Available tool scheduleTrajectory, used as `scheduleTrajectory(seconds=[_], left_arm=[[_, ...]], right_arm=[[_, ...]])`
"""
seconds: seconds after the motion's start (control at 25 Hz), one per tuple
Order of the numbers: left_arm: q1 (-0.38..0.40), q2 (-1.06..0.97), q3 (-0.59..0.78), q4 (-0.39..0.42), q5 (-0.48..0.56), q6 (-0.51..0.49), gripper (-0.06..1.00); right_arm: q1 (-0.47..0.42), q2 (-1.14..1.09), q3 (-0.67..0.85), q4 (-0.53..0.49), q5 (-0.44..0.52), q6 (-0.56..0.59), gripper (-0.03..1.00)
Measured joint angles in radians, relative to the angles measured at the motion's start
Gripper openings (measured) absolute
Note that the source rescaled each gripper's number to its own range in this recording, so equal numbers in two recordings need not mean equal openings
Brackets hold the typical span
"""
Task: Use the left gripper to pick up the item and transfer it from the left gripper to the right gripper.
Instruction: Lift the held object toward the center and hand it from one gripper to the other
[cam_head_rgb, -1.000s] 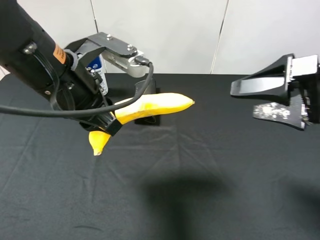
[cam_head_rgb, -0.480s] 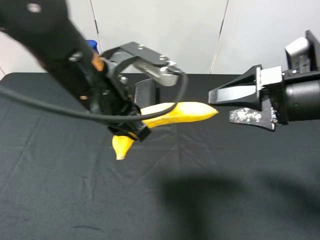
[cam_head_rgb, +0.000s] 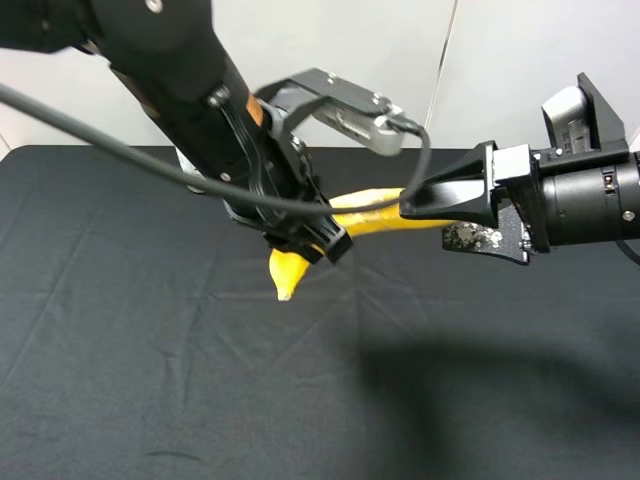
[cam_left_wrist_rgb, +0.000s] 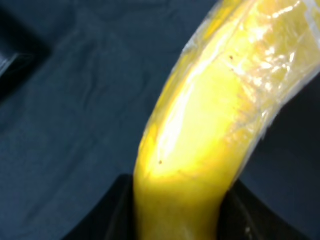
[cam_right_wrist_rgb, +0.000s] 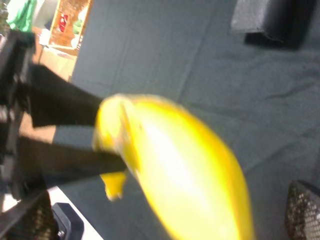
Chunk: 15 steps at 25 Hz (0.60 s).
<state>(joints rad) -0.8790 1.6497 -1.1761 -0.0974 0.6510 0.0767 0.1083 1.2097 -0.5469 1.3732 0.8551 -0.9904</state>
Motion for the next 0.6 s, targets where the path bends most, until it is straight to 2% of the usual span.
scheduleTrajectory(seconds=[0.16,0.56,0.6], left_arm=[[-0.034,0.018,-0.008,0.000,-0.016,0.000,0.00],[-0.038,0.018,-0.010,0.000,-0.025,0.000,0.00],[-0.038,0.018,-0.010,0.000,-0.025,0.000,0.00]], right_arm=[[0.000,0.046,0.000,0.076,0.029,-0.070,1.00],[0.000,0.073,0.000,0.085,0.070,-0.110,1.00],[0.000,0.073,0.000,0.085,0.070,-0.112,0.97]])
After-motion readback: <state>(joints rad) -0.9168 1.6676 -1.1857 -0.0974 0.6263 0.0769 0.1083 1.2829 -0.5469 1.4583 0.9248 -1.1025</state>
